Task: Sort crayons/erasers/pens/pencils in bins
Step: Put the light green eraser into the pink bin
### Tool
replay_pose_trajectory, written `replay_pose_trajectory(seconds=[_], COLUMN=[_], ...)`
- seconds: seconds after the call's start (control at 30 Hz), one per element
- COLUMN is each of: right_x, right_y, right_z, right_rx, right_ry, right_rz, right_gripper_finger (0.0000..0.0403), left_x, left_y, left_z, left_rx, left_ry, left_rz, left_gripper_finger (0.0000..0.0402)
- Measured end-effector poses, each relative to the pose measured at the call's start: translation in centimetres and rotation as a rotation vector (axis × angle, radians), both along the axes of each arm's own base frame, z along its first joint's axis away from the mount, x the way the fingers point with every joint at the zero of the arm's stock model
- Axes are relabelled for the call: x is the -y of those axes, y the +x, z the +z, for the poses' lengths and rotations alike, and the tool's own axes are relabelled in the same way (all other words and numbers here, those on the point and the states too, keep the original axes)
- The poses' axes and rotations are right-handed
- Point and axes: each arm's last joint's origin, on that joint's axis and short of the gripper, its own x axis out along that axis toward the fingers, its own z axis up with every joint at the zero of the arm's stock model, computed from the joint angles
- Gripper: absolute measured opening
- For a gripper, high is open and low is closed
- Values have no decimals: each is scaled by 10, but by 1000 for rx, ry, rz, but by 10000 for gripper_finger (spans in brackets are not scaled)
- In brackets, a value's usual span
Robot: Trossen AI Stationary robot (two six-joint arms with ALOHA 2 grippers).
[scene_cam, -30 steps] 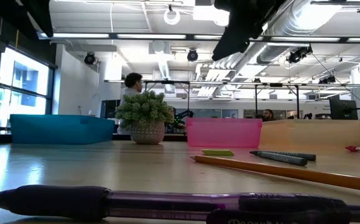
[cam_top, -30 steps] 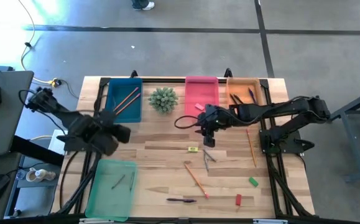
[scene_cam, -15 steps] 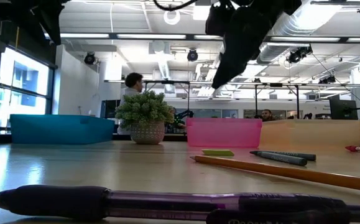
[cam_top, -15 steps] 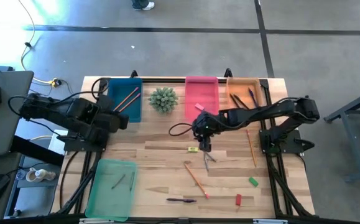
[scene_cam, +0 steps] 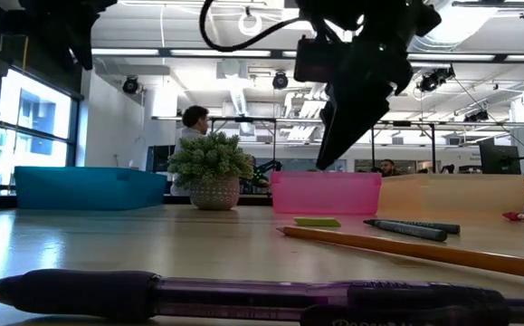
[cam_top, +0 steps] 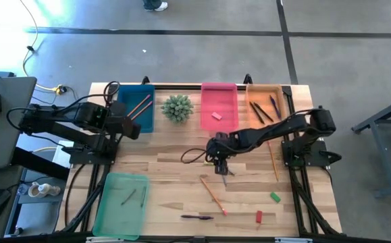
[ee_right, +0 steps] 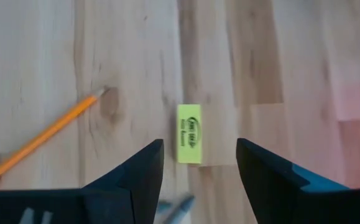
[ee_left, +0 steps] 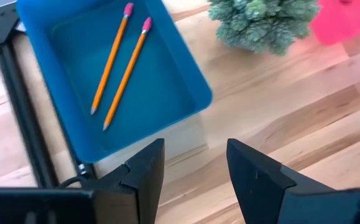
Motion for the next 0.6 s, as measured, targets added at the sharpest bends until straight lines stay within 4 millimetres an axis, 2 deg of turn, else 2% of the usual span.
replay_pose_trajectory(seconds=[0.1, 0.23, 0.3, 0.47, 0.6], right_x=[-8, -14, -14, -10, -10], right_y=[6, 24, 33, 47, 50], right_z=[2, 17, 19, 3, -10], right_rx=[7, 9, -31, -210, -253], right_ry=[-2, -45, -60, -85, -83], right_rz=[21, 41, 51, 40, 43], right_gripper_finger=[194, 194, 194, 194, 194], left_x=[0, 0, 0, 0, 0], left_y=[3, 4, 4, 4, 5], left_z=[1, 1, 1, 1, 1], left_rx=[11, 15, 12, 9, 1], left_ry=[9, 17, 19, 20, 23], left_rz=[-31, -60, -67, -71, -85], left_gripper_finger=[163, 163, 163, 163, 163])
